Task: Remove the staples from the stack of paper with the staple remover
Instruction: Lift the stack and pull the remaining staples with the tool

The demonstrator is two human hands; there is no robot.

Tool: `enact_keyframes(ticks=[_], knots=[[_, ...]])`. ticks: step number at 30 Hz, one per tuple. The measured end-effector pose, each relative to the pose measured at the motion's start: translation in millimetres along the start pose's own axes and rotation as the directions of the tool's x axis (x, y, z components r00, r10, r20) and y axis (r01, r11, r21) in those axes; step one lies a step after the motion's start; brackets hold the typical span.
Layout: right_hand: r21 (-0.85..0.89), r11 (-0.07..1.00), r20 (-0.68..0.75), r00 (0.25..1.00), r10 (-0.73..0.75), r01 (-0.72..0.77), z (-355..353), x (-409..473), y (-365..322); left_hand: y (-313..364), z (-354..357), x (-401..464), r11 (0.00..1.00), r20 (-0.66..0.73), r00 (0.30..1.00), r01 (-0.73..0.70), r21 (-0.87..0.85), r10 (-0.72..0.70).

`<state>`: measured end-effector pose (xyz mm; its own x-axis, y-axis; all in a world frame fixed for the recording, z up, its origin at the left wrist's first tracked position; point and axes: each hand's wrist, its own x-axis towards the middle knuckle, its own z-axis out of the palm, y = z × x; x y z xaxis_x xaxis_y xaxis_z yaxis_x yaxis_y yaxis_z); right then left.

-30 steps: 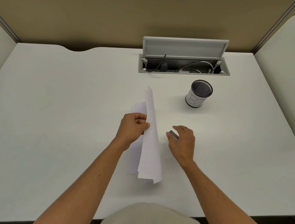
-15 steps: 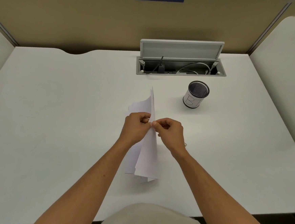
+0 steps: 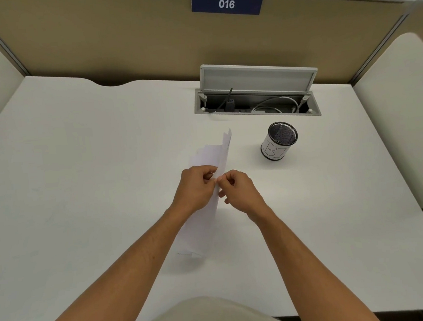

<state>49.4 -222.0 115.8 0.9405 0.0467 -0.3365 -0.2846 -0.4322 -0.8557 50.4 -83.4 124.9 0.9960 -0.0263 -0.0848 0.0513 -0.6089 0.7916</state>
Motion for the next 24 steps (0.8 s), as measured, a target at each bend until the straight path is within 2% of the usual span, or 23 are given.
enact_keyframes(ticks=[4,7,10,14,18,24], knots=[[0.026,0.999,0.106,0.994,0.022,-0.025,-8,3,-7,3,2,-1,0.997,0.010,0.997,-0.074,0.027,0.074],[0.132,0.987,0.180,0.981,0.071,-0.096,-16,6,-11,4,4,-2,0.992,0.012,0.993,-0.114,0.046,0.114],[0.261,0.956,0.155,0.983,0.094,-0.132,-16,5,-11,6,4,0,0.995,-0.045,0.994,-0.097,0.022,0.098],[0.341,0.937,0.056,0.997,0.058,-0.074,-7,4,-6,6,1,3,0.999,-0.089,0.996,-0.028,-0.032,0.025],[0.249,0.969,-0.051,0.999,0.012,0.001,0,4,-2,3,1,5,0.999,-0.083,0.997,-0.014,-0.048,0.010],[0.044,0.999,-0.051,0.999,0.011,-0.009,1,6,-4,-2,1,5,0.998,-0.034,0.999,-0.043,-0.050,0.041]])
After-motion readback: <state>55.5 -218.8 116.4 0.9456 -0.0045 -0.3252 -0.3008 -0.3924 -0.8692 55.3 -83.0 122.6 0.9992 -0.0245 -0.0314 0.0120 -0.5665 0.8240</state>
